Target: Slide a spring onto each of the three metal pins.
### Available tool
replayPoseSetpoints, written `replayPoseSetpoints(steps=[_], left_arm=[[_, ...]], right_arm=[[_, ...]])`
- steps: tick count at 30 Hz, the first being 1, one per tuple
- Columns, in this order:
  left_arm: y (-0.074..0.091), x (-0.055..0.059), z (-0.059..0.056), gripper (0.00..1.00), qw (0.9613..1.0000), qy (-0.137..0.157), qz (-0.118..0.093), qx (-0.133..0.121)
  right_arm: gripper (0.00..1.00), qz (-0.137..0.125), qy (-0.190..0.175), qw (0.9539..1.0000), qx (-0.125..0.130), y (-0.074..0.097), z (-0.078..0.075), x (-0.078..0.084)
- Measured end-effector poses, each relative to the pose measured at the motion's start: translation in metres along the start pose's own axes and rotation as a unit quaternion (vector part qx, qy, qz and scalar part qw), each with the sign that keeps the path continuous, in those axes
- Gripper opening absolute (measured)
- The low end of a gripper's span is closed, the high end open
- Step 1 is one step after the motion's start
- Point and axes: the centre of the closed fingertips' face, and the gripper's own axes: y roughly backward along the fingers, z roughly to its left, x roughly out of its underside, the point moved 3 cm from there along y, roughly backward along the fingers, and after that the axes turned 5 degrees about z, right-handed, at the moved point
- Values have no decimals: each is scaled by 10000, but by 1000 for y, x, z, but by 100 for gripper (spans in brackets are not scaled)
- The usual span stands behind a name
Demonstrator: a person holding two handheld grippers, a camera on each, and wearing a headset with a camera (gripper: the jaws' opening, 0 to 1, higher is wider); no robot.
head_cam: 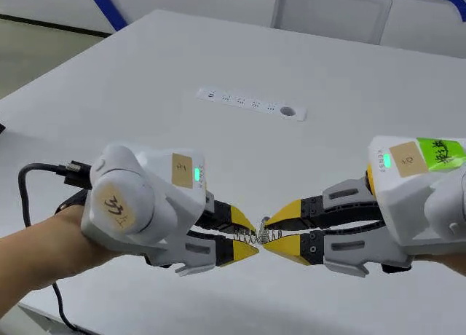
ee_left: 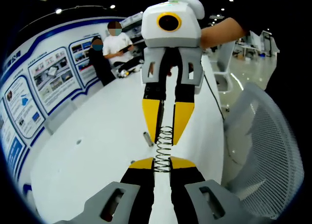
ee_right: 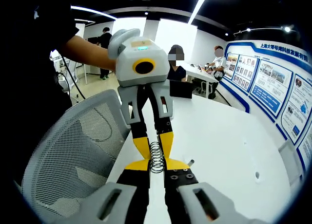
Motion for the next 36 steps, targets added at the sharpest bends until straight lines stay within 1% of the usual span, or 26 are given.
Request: replayPoseSetpoints(steps=[2,8,12,14,16,18,19,20,21,22,24,26,27,29,30,32,33,34,36], left_arm=[[1,0,-1,10,10000,-7,-5,9],[1,0,-1,10,9999,-106,67,17],[4,0,-3,10,9999,-105,45,-15],[4,0,-3,10,10000,-79,32,-32],[4,1,-3,10,10000,-66,43,-55],[5,1,-2,10,9999,-39,23,-98],[6,0,-2,10,9999,-4,-10,-103],[8,-2,-3,10,9999,47,-103,-105],[8,-4,-3,10,9998,100,-166,-104],[9,-5,-3,10,9996,135,-212,-102],[8,-5,-2,10,9995,152,-242,-109],[8,-6,-3,10,9994,185,-302,-61],[8,-6,-2,10,9990,224,-375,-32],[9,-6,-1,10,9980,381,-498,17],[10,-7,0,10,9977,412,-531,13],[11,-8,1,10,9975,420,-563,-14],[12,-8,2,10,9974,425,-574,-24],[13,-9,3,10,9972,447,-604,-34],[13,-10,3,10,9968,477,-641,-22]], right_arm=[[10,-95,15,9999,-58,2,1,-5],[10,-241,11,9997,-91,1,2,-16],[11,-488,-39,9987,-138,1,4,-29],[11,-460,-7,9989,-129,0,4,-30],[11,-360,88,9993,-100,-1,5,-29],[11,-387,55,9992,-32,-1,3,-29],[11,-445,-68,9990,-39,-1,4,-30],[11,-544,-250,9982,-34,0,4,-32],[11,-612,-320,9976,2,1,3,-34],[11,-633,-395,9972,-21,1,3,-34],[11,-638,-383,9972,15,1,3,-35],[11,-674,-452,9967,4,1,3,-36],[11,-704,-543,9960,8,0,2,-38],[11,-672,-608,9959,27,0,1,-38],[12,-682,-636,9956,68,1,0,-38],[14,-697,-684,9952,83,1,-1,-37],[16,-681,-750,9948,69,1,-1,-36],[19,-658,-776,9948,108,1,-2,-34],[18,-674,-781,9945,173,2,-2,-32]])
